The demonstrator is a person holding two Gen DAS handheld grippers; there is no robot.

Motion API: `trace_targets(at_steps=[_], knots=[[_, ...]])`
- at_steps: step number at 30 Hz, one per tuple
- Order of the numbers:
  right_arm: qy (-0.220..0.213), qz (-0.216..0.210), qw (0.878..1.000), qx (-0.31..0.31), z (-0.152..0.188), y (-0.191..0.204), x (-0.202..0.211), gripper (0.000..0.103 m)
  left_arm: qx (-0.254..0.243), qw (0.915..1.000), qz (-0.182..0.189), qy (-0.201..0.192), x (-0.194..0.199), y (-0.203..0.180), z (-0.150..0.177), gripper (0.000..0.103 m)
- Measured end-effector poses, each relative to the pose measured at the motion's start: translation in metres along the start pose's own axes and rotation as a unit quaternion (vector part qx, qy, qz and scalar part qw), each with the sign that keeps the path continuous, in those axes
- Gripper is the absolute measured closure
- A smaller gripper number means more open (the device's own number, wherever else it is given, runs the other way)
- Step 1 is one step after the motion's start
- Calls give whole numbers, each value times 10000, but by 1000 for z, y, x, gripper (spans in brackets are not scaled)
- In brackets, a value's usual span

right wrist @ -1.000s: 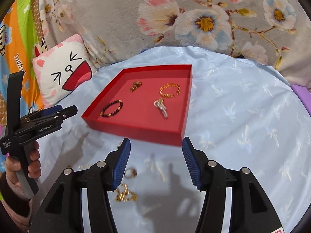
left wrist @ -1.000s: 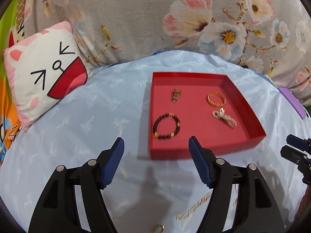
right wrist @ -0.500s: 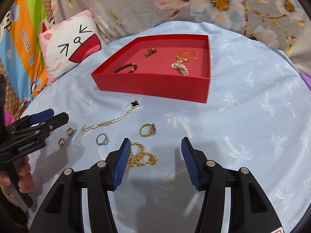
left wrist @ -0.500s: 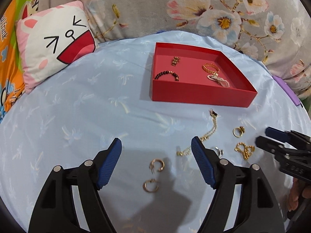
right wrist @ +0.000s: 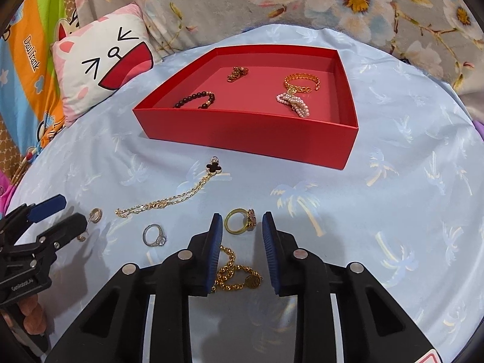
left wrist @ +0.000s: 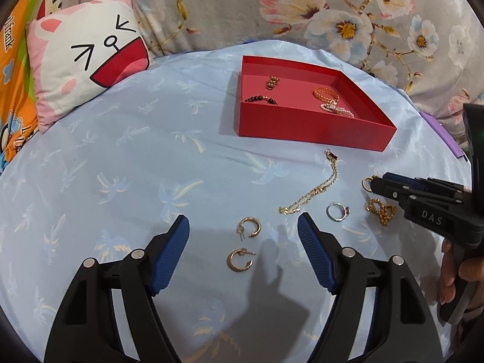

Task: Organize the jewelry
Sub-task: 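Move the right gripper to the gold red-stone ring and grasp it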

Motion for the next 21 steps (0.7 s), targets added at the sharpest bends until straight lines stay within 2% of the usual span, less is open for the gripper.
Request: trace_targets(at_steps=[5, 11, 15, 21], knots=[[-43, 25, 10000, 44, -6, -6, -2, 78, 79, 9999, 46, 126, -4, 6, 4, 31], [-4, -306, 9995, -33, -19, -12, -13, 78, 74, 9998, 59, 163, -4, 6, 4, 31], [184, -423, 9989, 44, -13, -5, -18, 77, 71, 9998, 73, 178, -5, 6, 4, 31], [187, -366, 9986, 320, 4, 10, -5, 77, 162, 9996, 83, 213, -6, 8, 5, 30]])
Point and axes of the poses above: each gripper's, at about its wrist camera, not at the fingertips, and x roughly against the way its jaws point, y to its left, z to its underside, the point moved 1 cm from there along -x, roughly the way its jaws point, and after that the axes turned 6 degrees about x, right-handed, at the moved point
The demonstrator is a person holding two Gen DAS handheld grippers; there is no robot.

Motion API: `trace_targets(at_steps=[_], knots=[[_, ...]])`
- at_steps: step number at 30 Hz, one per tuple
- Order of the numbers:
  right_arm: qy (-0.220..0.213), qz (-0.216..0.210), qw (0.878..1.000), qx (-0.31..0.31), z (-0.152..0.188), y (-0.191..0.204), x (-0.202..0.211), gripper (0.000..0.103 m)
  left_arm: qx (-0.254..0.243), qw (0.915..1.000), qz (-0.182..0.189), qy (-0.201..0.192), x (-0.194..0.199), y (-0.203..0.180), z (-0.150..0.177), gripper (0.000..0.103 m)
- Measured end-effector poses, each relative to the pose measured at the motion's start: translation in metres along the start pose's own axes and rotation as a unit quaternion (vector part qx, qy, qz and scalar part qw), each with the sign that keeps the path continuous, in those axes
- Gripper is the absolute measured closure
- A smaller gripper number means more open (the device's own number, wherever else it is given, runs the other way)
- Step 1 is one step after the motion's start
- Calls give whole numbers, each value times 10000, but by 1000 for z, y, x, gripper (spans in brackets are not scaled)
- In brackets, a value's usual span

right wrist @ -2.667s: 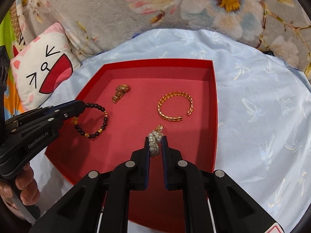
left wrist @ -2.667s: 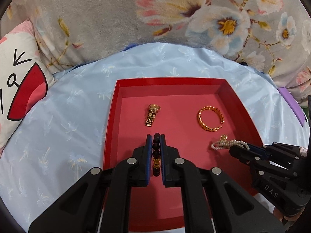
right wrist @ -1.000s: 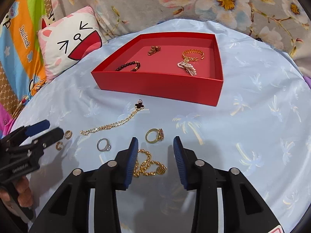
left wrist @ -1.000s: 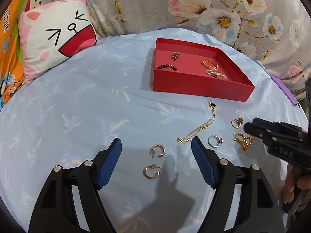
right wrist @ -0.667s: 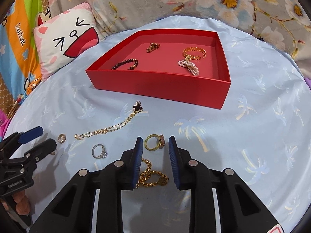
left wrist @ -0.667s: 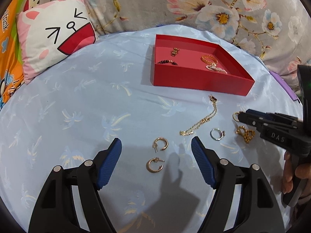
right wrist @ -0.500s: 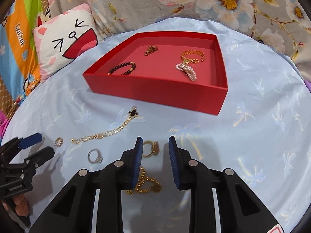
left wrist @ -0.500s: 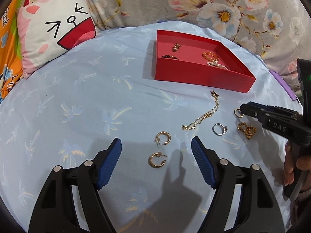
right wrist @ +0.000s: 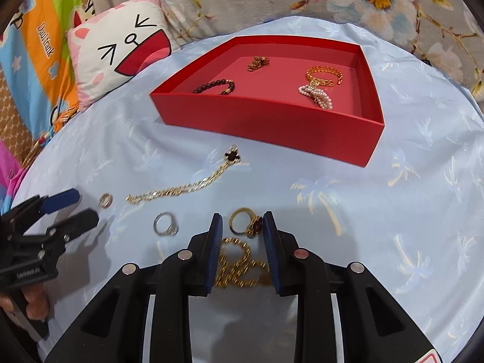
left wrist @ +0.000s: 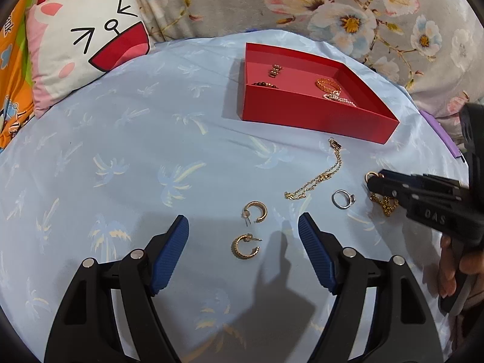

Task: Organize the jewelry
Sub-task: 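Move the right gripper to the gold red-stone ring and grasp it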

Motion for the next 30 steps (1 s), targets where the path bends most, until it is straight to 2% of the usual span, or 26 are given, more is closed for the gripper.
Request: trace_targets(at_steps=[9, 11, 13, 17, 19, 21, 30], knots=[[-59, 89, 9995, 286, 5, 12, 5, 77, -29, 10000, 39, 17, 0, -1, 1, 30], [-208, 168, 9990, 359, 1, 9, 7, 74, -18, 10000, 52, 33, 0, 0, 2, 30], [-248, 150, 9987, 431, -2, 6, 7, 62, 28, 9999, 91, 70, 0, 1, 3, 30], [-117, -60, 9990, 419, -5, 2, -1, 62, 96, 9998, 111, 104, -1, 2, 4, 30], [-99, -164, 9991, 388, -5, 2, -1, 65, 99, 9998, 107, 104, -1, 2, 4, 30], [-68, -220, 9989, 399, -3, 4, -1, 79, 100, 9998, 116, 111, -1, 2, 4, 30], [-80, -282, 9994, 201, 3, 6, 3, 94, 21, 9998, 149, 91, 1, -2, 5, 30]])
Point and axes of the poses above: each gripper's, at about its wrist camera, not at the fingertips, and x roughly against the way its jaws point, y to its left, z to its underside, the point moved 1 cm from there along -x, roughly the way its jaws point, and after that the axes turned 6 degrees about x, right-handed, at the moved point
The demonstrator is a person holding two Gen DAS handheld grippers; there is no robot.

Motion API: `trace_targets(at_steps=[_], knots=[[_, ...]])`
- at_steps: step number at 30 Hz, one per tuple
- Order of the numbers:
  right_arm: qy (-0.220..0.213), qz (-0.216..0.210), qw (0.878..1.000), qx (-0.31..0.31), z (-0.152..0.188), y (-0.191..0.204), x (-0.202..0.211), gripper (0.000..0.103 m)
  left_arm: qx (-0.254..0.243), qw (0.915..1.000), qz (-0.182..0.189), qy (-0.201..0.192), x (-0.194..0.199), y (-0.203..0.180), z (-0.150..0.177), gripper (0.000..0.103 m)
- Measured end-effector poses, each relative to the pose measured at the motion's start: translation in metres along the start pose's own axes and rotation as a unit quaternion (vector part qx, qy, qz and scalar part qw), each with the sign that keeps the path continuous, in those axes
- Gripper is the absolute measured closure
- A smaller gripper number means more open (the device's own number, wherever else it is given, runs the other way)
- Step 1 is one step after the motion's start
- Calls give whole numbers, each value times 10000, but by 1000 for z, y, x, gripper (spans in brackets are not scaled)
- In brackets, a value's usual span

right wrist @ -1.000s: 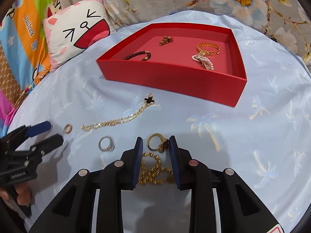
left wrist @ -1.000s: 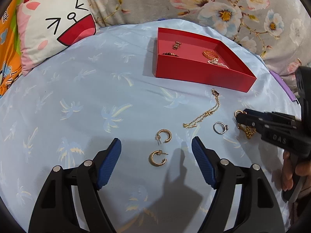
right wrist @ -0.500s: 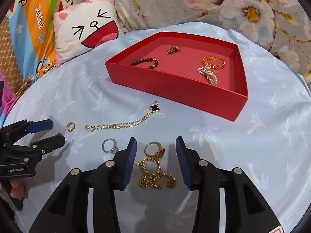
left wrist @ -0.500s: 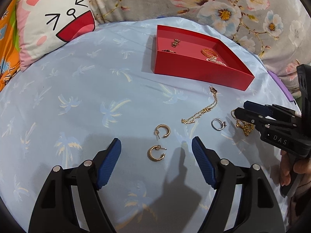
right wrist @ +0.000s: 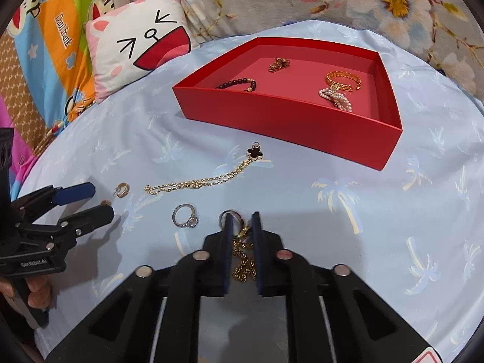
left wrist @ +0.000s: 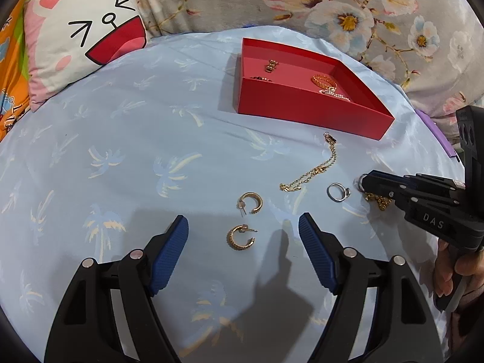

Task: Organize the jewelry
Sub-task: 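Move the right gripper to the gold red-stone ring and grasp it, then grasp the silver ring with the left gripper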

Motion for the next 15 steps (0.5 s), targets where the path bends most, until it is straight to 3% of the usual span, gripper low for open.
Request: trace_targets(at_steps=[7, 15], knots=[[-126, 14, 9997, -204, -3, -8, 11, 94, -304, 9993, 213, -31, 5, -25, 1, 30], [-209, 292, 9983, -464, 1, -20, 35, 94, -1013, 9940, 405, 92, -6, -74, -6, 31]])
Point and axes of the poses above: each gripper's, at about its wrist camera, not at the fingertips, and x roughly against the way its jaws point, y to its left, z to its underside, the point moved 1 cm from there along -x, roughly the way its jaws point, and after that the axes turned 6 degrees about x, right-handed, at the moved point
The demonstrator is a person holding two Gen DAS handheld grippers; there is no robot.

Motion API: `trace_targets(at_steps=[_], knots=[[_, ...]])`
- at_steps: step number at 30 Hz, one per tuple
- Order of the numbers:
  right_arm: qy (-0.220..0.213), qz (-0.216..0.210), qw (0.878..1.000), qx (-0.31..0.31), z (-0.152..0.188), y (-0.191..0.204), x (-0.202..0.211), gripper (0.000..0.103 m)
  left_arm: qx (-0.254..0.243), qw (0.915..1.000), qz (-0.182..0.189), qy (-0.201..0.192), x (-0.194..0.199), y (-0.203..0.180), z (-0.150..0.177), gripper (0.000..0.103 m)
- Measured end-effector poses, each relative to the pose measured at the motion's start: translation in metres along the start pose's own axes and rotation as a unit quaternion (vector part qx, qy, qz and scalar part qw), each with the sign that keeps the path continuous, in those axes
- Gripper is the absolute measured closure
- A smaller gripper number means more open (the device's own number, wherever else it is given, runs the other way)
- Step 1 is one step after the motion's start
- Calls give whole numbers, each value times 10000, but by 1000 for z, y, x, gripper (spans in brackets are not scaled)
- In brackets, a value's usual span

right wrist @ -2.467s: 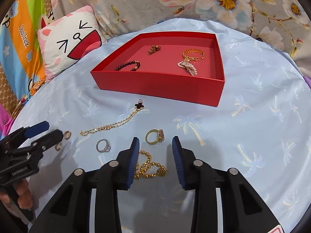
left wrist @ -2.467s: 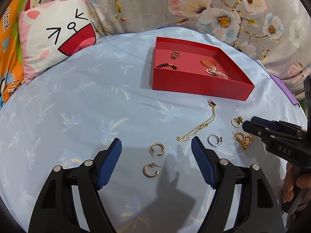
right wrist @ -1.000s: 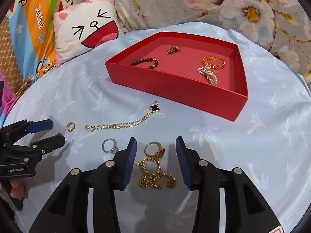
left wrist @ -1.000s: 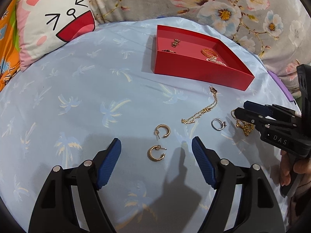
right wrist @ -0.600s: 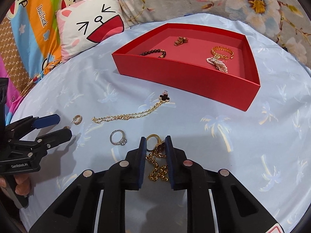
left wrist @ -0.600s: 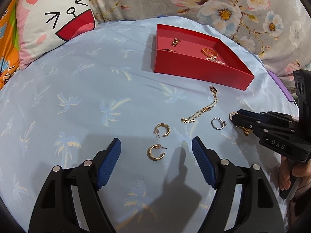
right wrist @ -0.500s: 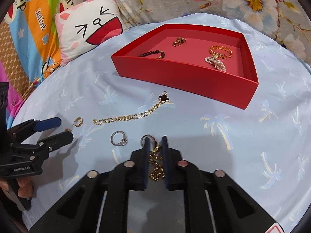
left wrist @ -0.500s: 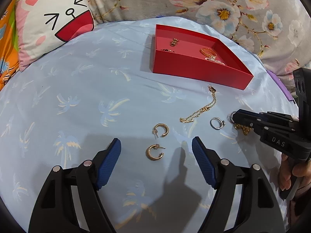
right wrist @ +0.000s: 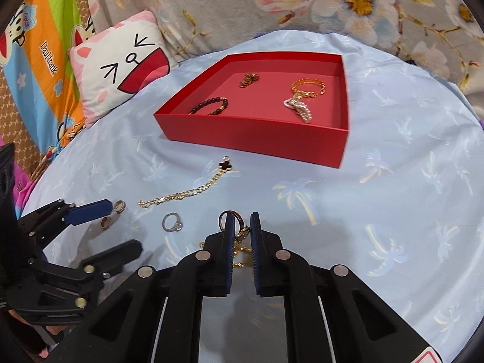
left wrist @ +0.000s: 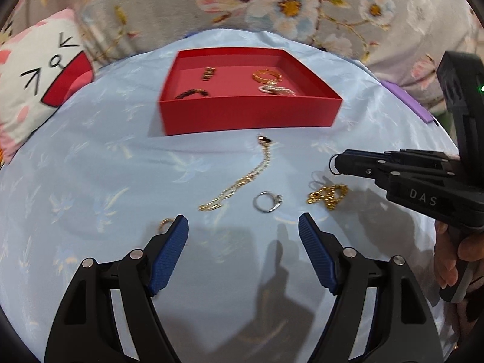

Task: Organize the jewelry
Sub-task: 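Grasp the silver ring with the left gripper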

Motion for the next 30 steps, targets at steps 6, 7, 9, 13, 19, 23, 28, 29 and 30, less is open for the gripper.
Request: trace_targets(at_steps=[6, 7, 9, 13, 19, 23, 28, 29, 30], knots=[[-44, 48, 9998, -182, 7, -11, 13, 94, -190, 9995, 20, 261, -29, -14, -8, 50], [-42, 43, 9998, -215, 8, -13, 14, 94, -209, 9994, -46, 259, -33, -15, -9, 52], [-31, 33, 9996, -284, 8, -16, 15, 94, -264, 9993, -151, 203, -35, -17, -10, 59], [-15, 4, 9994, -351, 9, -20, 15, 94, -319, 9991, -229, 151, -36, -17, -10, 73], [-5, -14, 9993, -372, 10, -22, 14, 94, -377, 9991, -124, 156, -34, -18, -9, 79], [-13, -20, 9992, -388, 9, -23, 14, 94, -344, 9993, 13, 173, -30, -20, -7, 79], [-119, 19, 9993, -355, 0, -23, 22, 94, -223, 9995, 198, 85, -14, -15, -20, 79], [-140, 37, 9993, -330, -3, -24, 23, 94, -213, 9995, 231, 43, -10, -13, -27, 79], [-152, 64, 9994, -291, -10, -25, 24, 94, -209, 9995, 245, -7, -6, -11, -34, 79]])
Point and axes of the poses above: each gripper's, at about its wrist camera, not at the fingertips, and x roughly against the way its jaws point, y to its left, z to its underside, the point moved 1 cm from there along -x, roughly the way its jaws point, and after that the axes turned 6 degrees about x, right-handed, at the moved point
